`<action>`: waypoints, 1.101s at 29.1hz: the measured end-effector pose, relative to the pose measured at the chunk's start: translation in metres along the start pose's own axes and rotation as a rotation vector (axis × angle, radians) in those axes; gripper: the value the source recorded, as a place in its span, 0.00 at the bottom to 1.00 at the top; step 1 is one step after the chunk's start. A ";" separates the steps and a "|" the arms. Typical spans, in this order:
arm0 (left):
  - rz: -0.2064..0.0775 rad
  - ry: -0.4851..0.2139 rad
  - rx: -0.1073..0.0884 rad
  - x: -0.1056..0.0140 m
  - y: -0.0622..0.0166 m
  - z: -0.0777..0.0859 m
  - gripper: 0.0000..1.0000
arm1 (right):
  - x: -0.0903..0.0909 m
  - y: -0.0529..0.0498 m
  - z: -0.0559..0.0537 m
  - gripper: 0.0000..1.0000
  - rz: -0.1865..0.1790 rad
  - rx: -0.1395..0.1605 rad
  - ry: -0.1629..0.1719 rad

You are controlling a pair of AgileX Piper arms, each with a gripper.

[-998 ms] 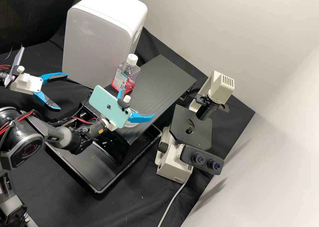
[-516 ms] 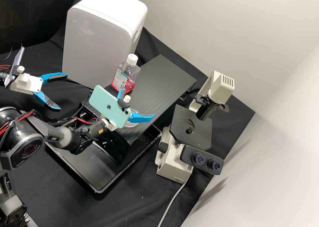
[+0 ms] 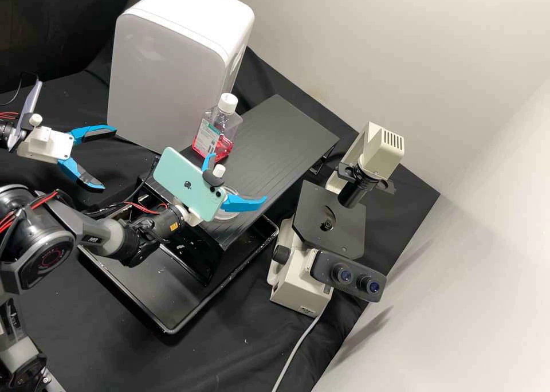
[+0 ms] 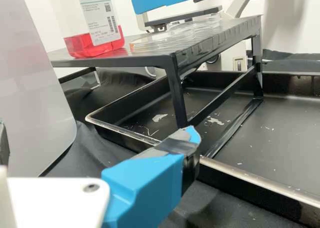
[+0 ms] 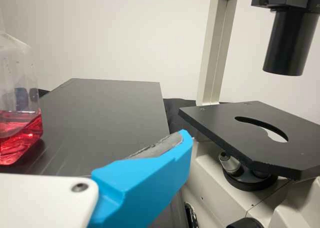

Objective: Place the lid on the petri dish

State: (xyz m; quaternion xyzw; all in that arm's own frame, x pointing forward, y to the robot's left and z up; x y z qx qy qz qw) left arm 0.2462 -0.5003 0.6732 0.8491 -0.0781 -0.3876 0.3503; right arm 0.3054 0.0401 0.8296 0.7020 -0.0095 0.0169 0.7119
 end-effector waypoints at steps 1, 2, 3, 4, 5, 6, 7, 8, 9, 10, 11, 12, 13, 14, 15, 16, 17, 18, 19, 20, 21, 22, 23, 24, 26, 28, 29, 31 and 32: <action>0.000 -0.001 0.000 0.000 0.0000 0.001 1.00 | 0.000 0.000 0.000 1.00 0.000 0.000 0.000; -0.002 -0.006 -0.001 0.000 -0.0004 0.002 1.00 | 0.000 0.000 0.000 1.00 0.000 0.000 0.000; -0.011 -0.009 -0.006 -0.001 -0.0025 0.005 1.00 | 0.000 0.000 0.000 1.00 0.000 0.000 0.000; -0.016 -0.010 -0.009 -0.002 -0.0037 0.007 1.00 | 0.000 0.000 0.000 1.00 0.000 0.000 0.000; -0.019 -0.010 -0.012 -0.003 -0.0042 0.008 1.00 | 0.000 0.000 0.000 1.00 0.000 0.000 0.000; -0.021 -0.008 -0.015 -0.004 -0.0046 0.009 1.00 | 0.000 0.000 0.000 1.00 0.000 0.000 0.000; -0.023 -0.006 -0.019 -0.005 -0.0052 0.011 1.00 | 0.000 0.000 0.000 1.00 0.000 0.000 0.000; -0.023 -0.001 -0.023 -0.005 -0.0053 0.012 1.00 | 0.000 0.000 0.000 1.00 0.000 0.000 0.000; -0.024 0.003 -0.026 -0.006 -0.0055 0.012 1.00 | 0.000 0.000 0.000 1.00 0.000 0.000 0.000; -0.023 0.008 -0.029 -0.007 -0.0052 0.012 1.00 | 0.000 0.000 0.000 1.00 0.000 0.000 0.000; -0.022 0.017 -0.033 -0.008 -0.0049 0.012 1.00 | 0.000 0.000 0.000 1.00 0.000 0.000 0.000; -0.017 0.026 -0.036 -0.008 -0.0041 0.012 1.00 | 0.000 0.000 0.000 1.00 0.000 0.000 0.000; -0.016 0.032 -0.039 -0.008 -0.0040 0.011 1.00 | 0.000 0.000 0.000 1.00 0.000 0.000 0.000; -0.014 0.038 -0.041 -0.008 -0.0036 0.011 1.00 | 0.000 0.000 0.000 1.00 0.000 0.000 0.000; -0.010 0.044 -0.044 -0.008 -0.0030 0.010 1.00 | 0.000 0.000 0.000 1.00 0.000 0.000 0.000; -0.013 0.050 -0.047 -0.009 -0.0038 0.010 1.00 | 0.000 0.000 0.000 1.00 0.000 0.000 0.000; -0.012 0.056 -0.050 -0.009 -0.0036 0.010 1.00 | 0.000 0.000 0.000 1.00 0.000 0.000 0.000; -0.013 0.057 -0.050 -0.009 -0.0038 0.010 1.00 | 0.000 0.000 0.000 1.00 0.000 0.000 0.000; -0.013 0.057 -0.050 -0.009 -0.0038 0.010 1.00 | 0.000 0.000 0.000 1.00 0.000 0.000 0.000; -0.013 0.057 -0.050 -0.009 -0.0038 0.010 1.00 | 0.000 0.000 0.000 1.00 0.000 0.000 0.000; -0.013 0.057 -0.050 -0.009 -0.0038 0.010 1.00 | 0.000 0.000 0.000 1.00 0.000 0.000 0.000; -0.013 0.057 -0.050 -0.009 -0.0038 0.010 1.00 | 0.000 0.000 0.000 1.00 0.000 0.000 0.000; -0.013 0.057 -0.050 -0.009 -0.0038 0.010 1.00 | 0.000 0.000 0.000 1.00 0.000 0.000 0.000; -0.013 0.057 -0.050 -0.009 -0.0038 0.010 1.00 | 0.000 0.000 0.000 1.00 0.000 0.000 0.000; -0.013 0.057 -0.050 -0.009 -0.0038 0.010 1.00 | 0.000 0.000 0.000 1.00 0.000 0.000 0.000; -0.013 0.057 -0.050 -0.009 -0.0038 0.010 1.00 | 0.000 0.000 0.000 1.00 0.000 0.000 0.000; -0.013 0.057 -0.050 -0.009 -0.0038 0.010 1.00 | 0.000 0.000 0.000 1.00 0.000 0.000 0.000; -0.011 0.057 -0.050 -0.009 -0.0035 0.010 1.00 | 0.000 0.000 0.000 1.00 0.000 0.000 0.000; -0.011 0.057 -0.050 -0.009 -0.0035 0.010 1.00 | 0.000 0.000 0.000 1.00 0.000 0.000 0.000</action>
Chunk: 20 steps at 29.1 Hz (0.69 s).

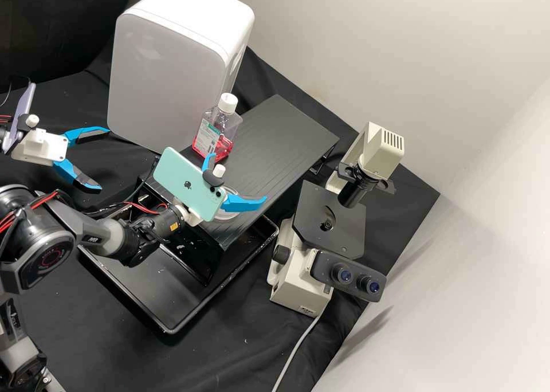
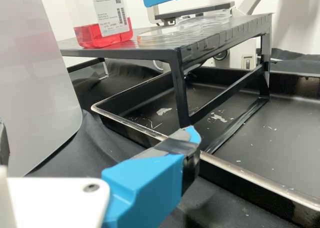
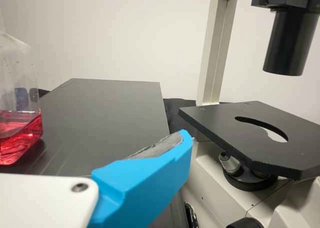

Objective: Place the lid on the petri dish

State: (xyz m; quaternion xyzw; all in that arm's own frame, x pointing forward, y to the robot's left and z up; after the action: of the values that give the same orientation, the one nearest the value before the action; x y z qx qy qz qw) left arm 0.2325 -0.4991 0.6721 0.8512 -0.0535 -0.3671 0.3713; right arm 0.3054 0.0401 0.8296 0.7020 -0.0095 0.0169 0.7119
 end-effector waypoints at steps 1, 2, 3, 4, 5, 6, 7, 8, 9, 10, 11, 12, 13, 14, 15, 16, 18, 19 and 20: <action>0.000 0.000 0.000 0.000 0.0000 0.000 1.00 | 0.000 0.000 0.000 1.00 0.000 0.000 0.000; 0.000 0.000 0.000 0.000 0.0000 0.000 1.00 | 0.000 0.000 0.000 1.00 0.000 0.000 0.000; 0.000 0.000 0.000 0.000 0.0000 0.000 1.00 | 0.000 0.000 0.000 1.00 0.000 0.000 0.000; 0.000 0.000 0.000 0.000 0.0000 0.000 1.00 | 0.000 0.000 0.000 1.00 0.000 0.000 0.000; 0.001 0.000 0.000 0.000 0.0003 0.000 1.00 | 0.000 0.000 0.000 1.00 0.000 0.000 0.000; 0.005 0.000 0.001 0.000 0.0013 0.000 1.00 | 0.000 0.000 0.000 1.00 0.000 0.000 0.000; 0.010 -0.001 0.003 -0.001 0.0027 0.000 1.00 | 0.000 0.000 0.000 1.00 0.000 0.000 0.000; 0.011 -0.001 0.003 -0.001 0.0029 0.000 1.00 | 0.000 0.000 0.000 1.00 0.000 0.000 0.000; 0.011 -0.001 0.003 -0.001 0.0029 0.000 1.00 | 0.000 0.000 0.000 1.00 0.000 0.000 0.000; 0.011 -0.001 0.003 -0.001 0.0029 0.000 1.00 | 0.000 0.000 0.000 1.00 0.000 0.000 0.000; 0.011 -0.001 0.003 -0.001 0.0029 0.000 1.00 | 0.000 0.000 0.000 1.00 0.000 0.000 0.000; 0.011 -0.001 0.003 -0.001 0.0029 0.000 1.00 | 0.000 0.000 0.000 1.00 0.000 0.000 0.000; 0.012 0.001 0.003 -0.001 0.0031 0.000 1.00 | 0.000 0.000 0.000 1.00 0.000 0.000 0.000; 0.013 0.001 0.004 -0.001 0.0035 0.000 1.00 | 0.000 0.000 0.000 1.00 0.000 0.000 0.000; 0.016 0.003 0.004 -0.001 0.0042 0.000 1.00 | 0.000 0.000 0.000 1.00 0.000 0.000 0.000; 0.018 0.005 0.004 -0.001 0.0048 -0.001 1.00 | 0.000 0.000 0.000 1.00 0.000 0.000 0.000; 0.025 0.011 0.003 -0.002 0.0057 -0.002 1.00 | 0.000 0.000 0.000 1.00 0.000 0.000 0.000; 0.026 0.012 0.002 -0.002 0.0058 -0.002 1.00 | 0.000 0.000 0.000 1.00 0.000 0.000 0.000; 0.027 0.019 0.000 -0.002 0.0059 -0.003 1.00 | 0.000 0.000 0.000 1.00 0.000 0.000 0.000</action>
State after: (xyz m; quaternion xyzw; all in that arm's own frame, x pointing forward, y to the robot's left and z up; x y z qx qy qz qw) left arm 0.2343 -0.5009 0.6785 0.8538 -0.0612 -0.3540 0.3767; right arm 0.3054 0.0401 0.8296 0.7020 -0.0095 0.0169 0.7119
